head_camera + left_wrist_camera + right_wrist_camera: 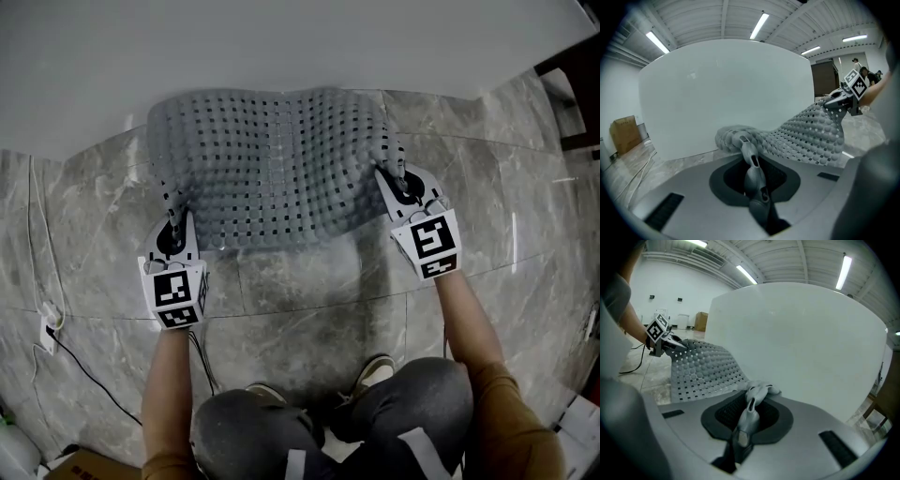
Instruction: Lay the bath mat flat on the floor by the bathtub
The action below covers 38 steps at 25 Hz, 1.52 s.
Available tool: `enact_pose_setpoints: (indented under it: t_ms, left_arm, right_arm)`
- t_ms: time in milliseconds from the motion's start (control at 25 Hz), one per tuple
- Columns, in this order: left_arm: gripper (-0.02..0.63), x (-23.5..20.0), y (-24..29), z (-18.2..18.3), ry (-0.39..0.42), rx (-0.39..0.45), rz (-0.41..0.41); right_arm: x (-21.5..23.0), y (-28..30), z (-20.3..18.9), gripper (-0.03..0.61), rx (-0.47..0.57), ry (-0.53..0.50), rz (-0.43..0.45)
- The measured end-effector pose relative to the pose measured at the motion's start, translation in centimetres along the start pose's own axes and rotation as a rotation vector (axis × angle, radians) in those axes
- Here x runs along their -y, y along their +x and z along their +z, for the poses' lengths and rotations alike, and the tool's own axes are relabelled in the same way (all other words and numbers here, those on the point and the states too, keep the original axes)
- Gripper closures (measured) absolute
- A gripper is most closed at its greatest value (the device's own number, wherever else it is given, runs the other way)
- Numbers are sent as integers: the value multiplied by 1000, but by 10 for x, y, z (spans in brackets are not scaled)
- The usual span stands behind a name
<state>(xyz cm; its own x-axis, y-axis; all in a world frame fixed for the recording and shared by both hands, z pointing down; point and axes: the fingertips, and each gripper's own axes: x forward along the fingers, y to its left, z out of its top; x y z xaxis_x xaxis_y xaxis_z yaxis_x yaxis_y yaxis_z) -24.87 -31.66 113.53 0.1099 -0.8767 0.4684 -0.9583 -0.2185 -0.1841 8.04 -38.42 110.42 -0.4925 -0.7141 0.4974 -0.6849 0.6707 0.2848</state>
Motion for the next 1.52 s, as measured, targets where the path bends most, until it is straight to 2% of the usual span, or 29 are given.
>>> enact_pose_setpoints:
  t_ms: [360, 480, 680, 840, 960, 1160, 1280, 1360, 1520]
  left_arm:
    - [566, -8, 13, -36, -79, -120, 36]
    - [558, -7, 15, -43, -41, -139, 36]
    - [558, -9, 17, -29, 27, -106, 61]
    - [533, -15, 24, -54, 19, -193, 73]
    - [529, -14, 25, -64, 23, -220, 71]
    - [486, -20, 30, -86, -150, -287, 52]
    - [479, -19, 31, -89, -171, -308, 13]
    - [460, -16, 33, -86, -132, -305, 0]
    - [433, 3, 34, -61, 124, -224, 55]
  right_arm:
    - [13, 3, -53, 523, -99, 31, -7]
    - [14, 5, -68, 518, -128, 32, -10]
    - [16, 6, -74, 517, -137, 38, -11]
    - [17, 11, -94, 508, -222, 78, 13]
    - [18, 13, -108, 505, -276, 90, 24]
    - [18, 20, -131, 470, -367, 143, 36]
    - [21, 22, -139, 425, -411, 133, 31]
    - [22, 22, -144, 419, -423, 130, 32]
    - [24, 15, -154, 417, -429, 104, 26]
